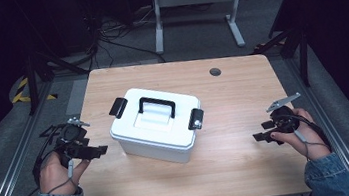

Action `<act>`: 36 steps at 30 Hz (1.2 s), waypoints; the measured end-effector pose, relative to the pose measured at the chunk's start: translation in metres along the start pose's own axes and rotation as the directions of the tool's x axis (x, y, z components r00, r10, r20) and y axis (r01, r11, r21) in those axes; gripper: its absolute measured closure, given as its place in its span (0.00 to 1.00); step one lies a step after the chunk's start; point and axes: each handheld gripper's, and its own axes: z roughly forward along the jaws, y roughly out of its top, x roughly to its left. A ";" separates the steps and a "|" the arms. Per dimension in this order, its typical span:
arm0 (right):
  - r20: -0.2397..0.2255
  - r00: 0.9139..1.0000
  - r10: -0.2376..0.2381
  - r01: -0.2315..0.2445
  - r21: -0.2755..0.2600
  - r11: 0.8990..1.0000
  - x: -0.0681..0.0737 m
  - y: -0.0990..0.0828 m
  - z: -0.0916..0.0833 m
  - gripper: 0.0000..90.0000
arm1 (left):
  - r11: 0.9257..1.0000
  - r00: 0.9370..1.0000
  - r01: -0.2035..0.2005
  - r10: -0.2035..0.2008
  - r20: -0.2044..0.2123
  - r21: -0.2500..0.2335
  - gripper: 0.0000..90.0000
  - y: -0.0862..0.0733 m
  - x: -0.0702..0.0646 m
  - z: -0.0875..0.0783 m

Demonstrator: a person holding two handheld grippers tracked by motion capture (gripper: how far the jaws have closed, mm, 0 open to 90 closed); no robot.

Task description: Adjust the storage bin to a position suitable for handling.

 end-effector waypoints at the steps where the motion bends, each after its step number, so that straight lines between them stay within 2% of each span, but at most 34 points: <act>1: 0.002 1.000 -0.011 0.011 -0.011 1.000 0.000 0.000 -0.001 0.45 | 1.000 1.000 0.003 -0.003 -0.001 0.000 0.30 0.002 0.000 -0.001; 4: 0.000 1.000 -0.030 0.030 -0.043 0.999 0.002 0.000 -0.002 0.46 | 1.000 1.000 0.013 -0.013 -0.004 0.006 0.30 0.006 0.002 -0.002; 9: -0.025 0.999 -0.047 0.045 -0.048 0.998 0.006 0.003 -0.001 0.47 | 1.000 1.000 0.028 -0.028 0.008 0.000 0.30 0.010 0.005 -0.001; 14: -0.035 0.997 -0.068 0.066 -0.057 0.996 0.011 0.009 0.000 0.49 | 1.000 1.000 0.020 -0.020 0.013 -0.005 0.30 0.014 0.007 -0.001; 19: -0.073 0.991 -0.112 0.104 -0.105 0.989 0.019 0.024 0.003 0.47 | 1.000 1.000 0.017 -0.017 0.013 -0.006 0.30 0.015 0.007 0.001; 20: -0.077 0.990 -0.119 0.111 -0.101 0.989 0.022 0.027 0.003 0.47 | 1.000 1.000 0.020 -0.020 0.015 -0.005 0.30 0.015 0.007 0.001; 23: -0.071 0.985 -0.154 0.146 -0.107 0.983 0.028 0.037 0.003 0.46 | 1.000 1.000 0.022 -0.022 0.021 -0.003 0.30 0.015 0.006 0.000; 28: -0.094 0.982 -0.166 0.157 -0.094 0.983 0.040 0.058 0.000 0.46 | 1.000 0.999 0.024 -0.024 0.027 -0.008 0.30 0.013 0.008 0.000; 34: -0.099 0.985 -0.142 0.130 -0.118 0.985 0.053 0.078 -0.005 0.49 | 1.000 0.999 0.020 -0.020 0.033 -0.010 0.30 0.012 0.009 0.000; 36: -0.117 0.982 -0.150 0.134 -0.133 0.982 0.061 0.089 -0.006 0.50 | 1.000 0.999 0.020 -0.020 0.034 -0.012 0.30 0.013 0.009 0.000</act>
